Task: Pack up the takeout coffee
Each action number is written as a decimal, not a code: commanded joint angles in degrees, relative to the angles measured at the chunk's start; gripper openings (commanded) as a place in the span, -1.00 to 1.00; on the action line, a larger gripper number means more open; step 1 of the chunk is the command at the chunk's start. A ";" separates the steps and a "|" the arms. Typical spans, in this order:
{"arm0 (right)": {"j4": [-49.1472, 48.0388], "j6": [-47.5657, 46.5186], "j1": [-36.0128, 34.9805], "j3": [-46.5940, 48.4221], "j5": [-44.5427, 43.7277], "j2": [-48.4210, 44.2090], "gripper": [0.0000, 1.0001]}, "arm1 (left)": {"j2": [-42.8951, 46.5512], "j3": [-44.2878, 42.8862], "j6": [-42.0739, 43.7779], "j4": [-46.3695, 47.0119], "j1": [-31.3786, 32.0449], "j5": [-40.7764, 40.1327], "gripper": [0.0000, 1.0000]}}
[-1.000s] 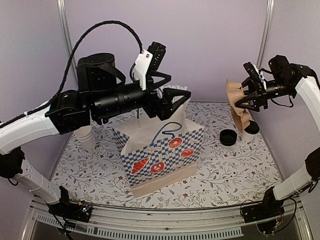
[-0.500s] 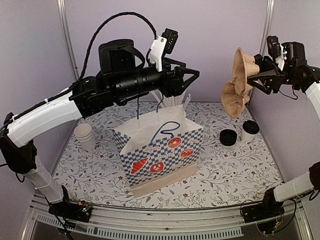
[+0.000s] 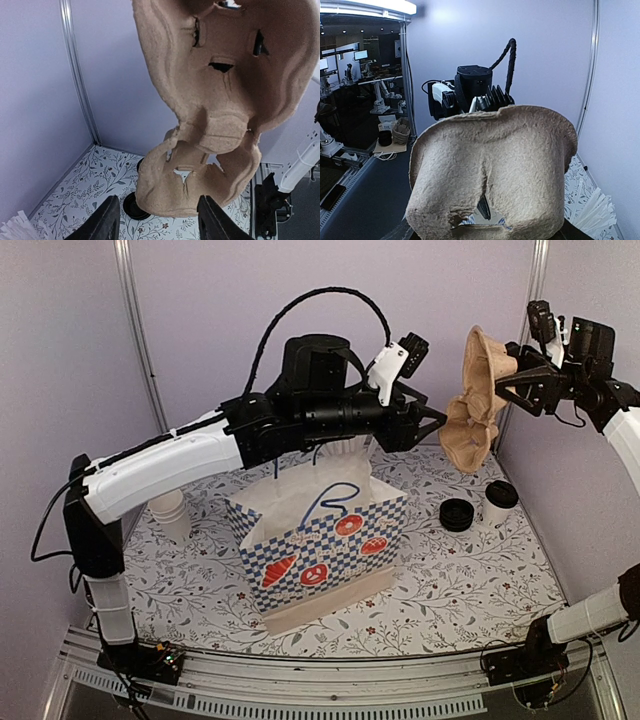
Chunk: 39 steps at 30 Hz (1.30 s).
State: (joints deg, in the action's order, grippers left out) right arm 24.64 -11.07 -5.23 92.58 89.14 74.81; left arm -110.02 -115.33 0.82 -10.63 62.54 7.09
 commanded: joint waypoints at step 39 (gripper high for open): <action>-16.11 15.57 -0.32 -6.18 10.92 -2.04 0.56 | -11.84 -16.59 -3.06 2.04 -4.03 14.51 -0.79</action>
State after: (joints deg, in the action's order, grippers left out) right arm 11.05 1.83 -5.67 85.95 89.34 73.76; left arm -124.51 -130.85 -2.37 -10.24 59.07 22.04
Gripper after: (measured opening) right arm 0.713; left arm 0.123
